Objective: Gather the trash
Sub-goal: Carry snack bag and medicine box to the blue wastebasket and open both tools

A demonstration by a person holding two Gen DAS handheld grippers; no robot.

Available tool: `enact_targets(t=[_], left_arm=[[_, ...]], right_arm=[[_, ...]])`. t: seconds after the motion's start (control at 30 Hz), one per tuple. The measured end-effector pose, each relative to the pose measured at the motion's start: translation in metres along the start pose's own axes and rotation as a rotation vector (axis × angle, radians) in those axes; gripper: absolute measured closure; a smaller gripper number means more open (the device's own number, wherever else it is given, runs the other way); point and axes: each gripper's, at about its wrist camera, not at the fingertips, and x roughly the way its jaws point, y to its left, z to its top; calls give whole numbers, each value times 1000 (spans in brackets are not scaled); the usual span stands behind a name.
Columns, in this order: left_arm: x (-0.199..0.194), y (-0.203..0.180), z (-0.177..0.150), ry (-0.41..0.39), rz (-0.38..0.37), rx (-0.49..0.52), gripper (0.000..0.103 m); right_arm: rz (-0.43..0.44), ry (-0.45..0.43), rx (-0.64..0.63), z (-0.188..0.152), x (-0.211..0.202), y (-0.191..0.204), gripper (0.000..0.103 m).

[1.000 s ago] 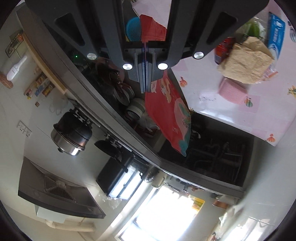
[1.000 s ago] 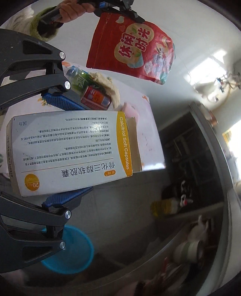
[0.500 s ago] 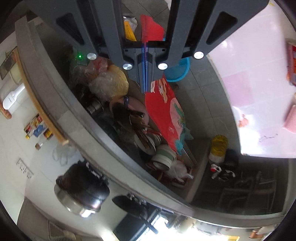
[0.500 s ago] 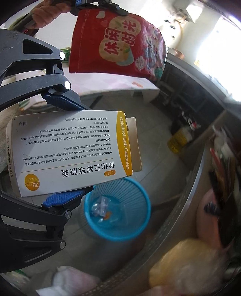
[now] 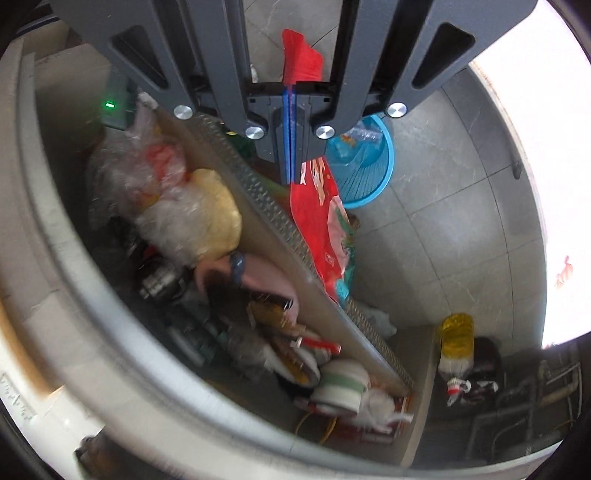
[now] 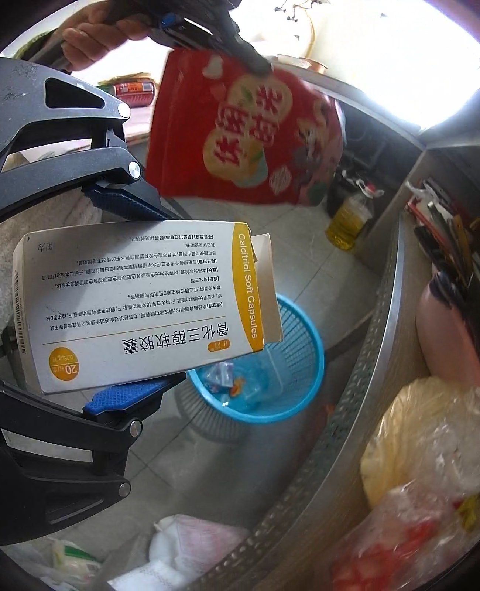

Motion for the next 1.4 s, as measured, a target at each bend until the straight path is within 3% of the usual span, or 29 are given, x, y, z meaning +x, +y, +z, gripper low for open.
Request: enact_targets(t=[0.33,0.4,0.47,0.53,0.63,1.1,1.4], left_arm=[[107,-3,14,120,149,41,102],[134,0,13,149,144,44,96],[154,7,11,208,178,18,73],[156,16,7,218,179,-30,71],[143,19,4,200,158,-37,61],[-3,23,1,18,82,-26,47],[-92,35,-43,-92,58,-8,39]], right_arm=[[-22,-17,36,2,-6,-13,33],[-34,-18,43,0,-6,-15,33],[-43,-15,54,-1,-4,-20,33],[-52,-14,59,-2,-5,-23,32],[-65,-6,64,-2,0,-27,32],[-65,24,32,-2,16,-9,33],[-107,62,16,1,39,-2,33]])
